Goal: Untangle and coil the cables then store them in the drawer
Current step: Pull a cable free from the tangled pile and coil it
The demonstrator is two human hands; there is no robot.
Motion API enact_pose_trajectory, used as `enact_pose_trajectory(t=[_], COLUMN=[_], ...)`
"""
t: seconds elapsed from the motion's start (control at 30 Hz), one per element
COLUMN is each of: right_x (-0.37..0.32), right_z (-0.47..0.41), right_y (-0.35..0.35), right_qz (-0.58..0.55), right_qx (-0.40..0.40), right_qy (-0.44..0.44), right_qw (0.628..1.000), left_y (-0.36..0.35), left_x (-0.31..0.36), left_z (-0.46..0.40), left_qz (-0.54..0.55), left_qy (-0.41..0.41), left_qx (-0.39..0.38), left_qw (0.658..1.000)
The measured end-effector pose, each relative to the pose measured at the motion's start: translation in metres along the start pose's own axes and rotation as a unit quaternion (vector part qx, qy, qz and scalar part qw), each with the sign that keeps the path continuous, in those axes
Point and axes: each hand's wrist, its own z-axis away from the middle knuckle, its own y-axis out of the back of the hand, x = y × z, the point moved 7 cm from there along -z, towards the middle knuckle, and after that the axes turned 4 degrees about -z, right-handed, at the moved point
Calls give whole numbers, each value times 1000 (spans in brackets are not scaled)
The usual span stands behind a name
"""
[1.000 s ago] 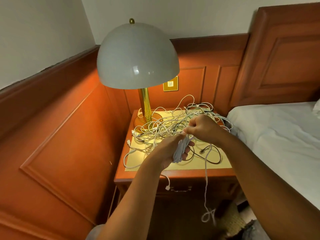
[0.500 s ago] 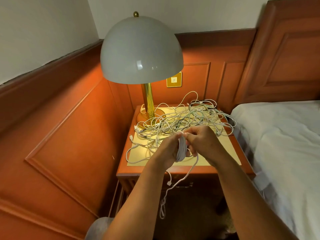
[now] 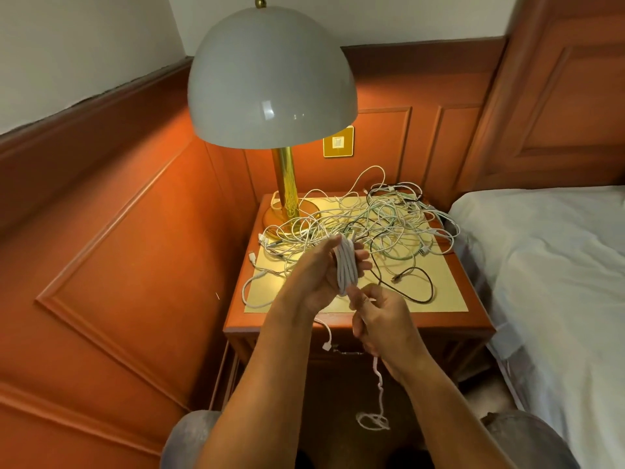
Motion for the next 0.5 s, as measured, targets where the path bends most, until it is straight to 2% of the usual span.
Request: enact_pose_trajectory(t=[0.1,0.2,0.33,0.5], right_x=[15,23,43,49], right_z=[2,2,0,-8], right_y=[-8,-9,-10,-13], right_qz=[-56,-68,24,3], right_qx=[-68,-100,-94,-179], right_qy=[-9,-27,-102,-111], right_qw=[996,992,990,978], left_y=[-5,-11,-17,-20], left_x=[19,27,33,39], left_z=[7,15,20,31], left_qz=[29,52,101,127], left_qy=[-14,-22,-25,-19], left_qx=[-6,-14,-28,-63], left_qw=[999,998,994,990])
